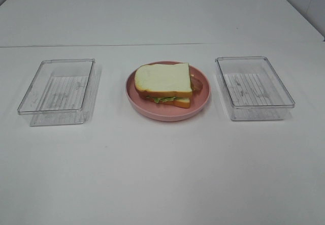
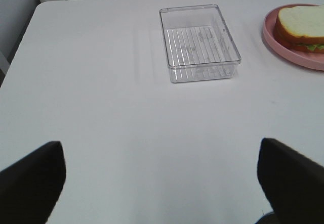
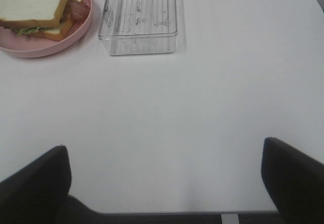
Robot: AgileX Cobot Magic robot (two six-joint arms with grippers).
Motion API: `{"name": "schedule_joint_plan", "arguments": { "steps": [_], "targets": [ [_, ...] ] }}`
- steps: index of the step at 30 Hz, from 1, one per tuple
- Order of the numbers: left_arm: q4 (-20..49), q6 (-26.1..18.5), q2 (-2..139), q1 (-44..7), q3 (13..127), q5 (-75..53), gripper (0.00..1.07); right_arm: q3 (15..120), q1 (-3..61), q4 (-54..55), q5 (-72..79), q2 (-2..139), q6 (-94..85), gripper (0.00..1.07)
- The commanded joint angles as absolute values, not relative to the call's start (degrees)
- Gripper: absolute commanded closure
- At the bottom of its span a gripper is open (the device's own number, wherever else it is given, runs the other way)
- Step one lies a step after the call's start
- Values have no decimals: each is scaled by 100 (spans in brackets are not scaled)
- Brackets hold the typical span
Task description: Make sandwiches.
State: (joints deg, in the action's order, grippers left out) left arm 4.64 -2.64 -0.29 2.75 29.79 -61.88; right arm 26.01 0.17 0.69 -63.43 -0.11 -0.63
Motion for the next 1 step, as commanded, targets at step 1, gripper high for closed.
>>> {"name": "schedule_joint_plan", "arguments": {
  "steps": [1],
  "targets": [
    [481,-252,-143,281,2974,-6159,11,2590,-6,92,-6291,-183,-86,9]
  ]
}}
